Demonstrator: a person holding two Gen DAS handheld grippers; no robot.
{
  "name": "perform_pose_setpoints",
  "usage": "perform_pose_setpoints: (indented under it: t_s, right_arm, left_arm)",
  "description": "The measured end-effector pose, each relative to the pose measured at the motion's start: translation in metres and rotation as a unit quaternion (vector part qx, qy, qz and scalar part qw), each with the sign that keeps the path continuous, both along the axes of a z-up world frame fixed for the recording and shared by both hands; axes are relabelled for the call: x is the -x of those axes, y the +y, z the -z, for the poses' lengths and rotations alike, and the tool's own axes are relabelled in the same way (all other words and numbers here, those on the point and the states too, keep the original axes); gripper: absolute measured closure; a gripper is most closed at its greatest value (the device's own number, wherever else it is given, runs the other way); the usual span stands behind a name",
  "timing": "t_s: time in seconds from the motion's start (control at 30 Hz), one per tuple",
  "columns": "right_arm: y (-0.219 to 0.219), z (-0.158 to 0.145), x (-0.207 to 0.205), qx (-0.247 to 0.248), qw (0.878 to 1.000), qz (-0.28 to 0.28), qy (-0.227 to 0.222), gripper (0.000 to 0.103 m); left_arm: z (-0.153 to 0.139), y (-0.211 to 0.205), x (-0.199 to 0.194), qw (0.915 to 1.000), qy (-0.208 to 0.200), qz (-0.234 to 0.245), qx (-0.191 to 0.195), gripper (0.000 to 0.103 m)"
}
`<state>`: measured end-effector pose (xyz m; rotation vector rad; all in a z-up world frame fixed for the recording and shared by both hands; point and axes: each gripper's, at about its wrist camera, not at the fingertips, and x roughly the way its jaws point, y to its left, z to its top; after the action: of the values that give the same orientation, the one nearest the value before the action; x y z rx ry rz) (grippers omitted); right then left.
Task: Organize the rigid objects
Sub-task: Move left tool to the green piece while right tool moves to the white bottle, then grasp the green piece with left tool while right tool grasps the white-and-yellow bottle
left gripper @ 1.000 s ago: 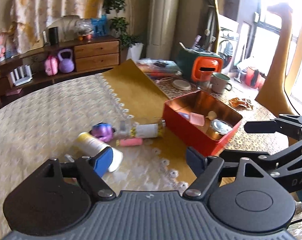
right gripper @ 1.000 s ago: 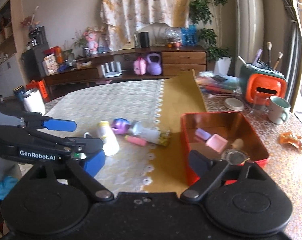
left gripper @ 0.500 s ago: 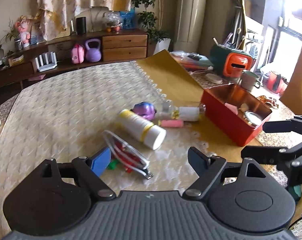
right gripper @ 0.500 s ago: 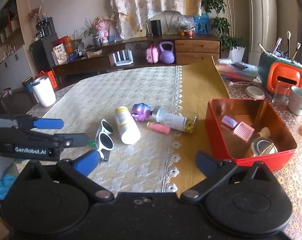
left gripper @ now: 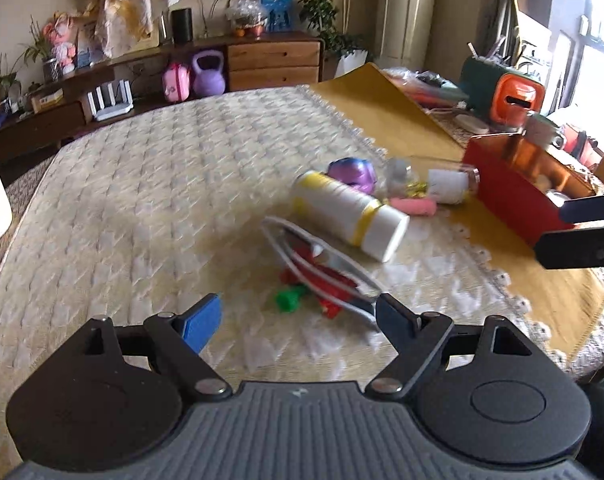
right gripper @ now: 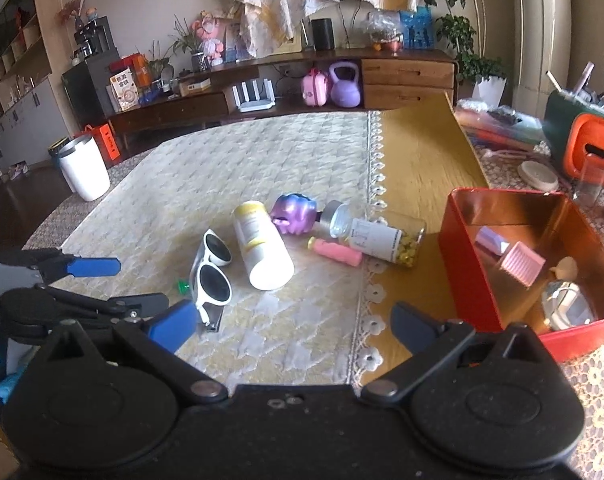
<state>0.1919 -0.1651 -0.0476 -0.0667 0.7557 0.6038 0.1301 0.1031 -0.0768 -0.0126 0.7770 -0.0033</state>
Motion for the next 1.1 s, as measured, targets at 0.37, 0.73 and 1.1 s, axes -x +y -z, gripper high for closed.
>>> perform_pose_setpoints:
  t_s: [0.37,0.73,1.1]
  right_arm:
    - [0.017,0.016,-0.022,0.023,1.0,-0.018,0.012,0.003]
    - [0.048,0.031,-0.049,0.043,0.998,-0.039,0.023,0.016]
    - [0.08,0.048,-0.08,0.066,0.996,-0.058,0.032,0.025]
  left_arm:
    - [0.033,0.021,-0.023,0.9997,0.023,-0.004,-0.004,0.024]
    - [0.042,0.017,-0.031,0.9996,0.01,0.027,-0.005,0.05]
    - [0.044,0.015,-0.036,0.9985,-0.003,0.055,0.002,0.079]
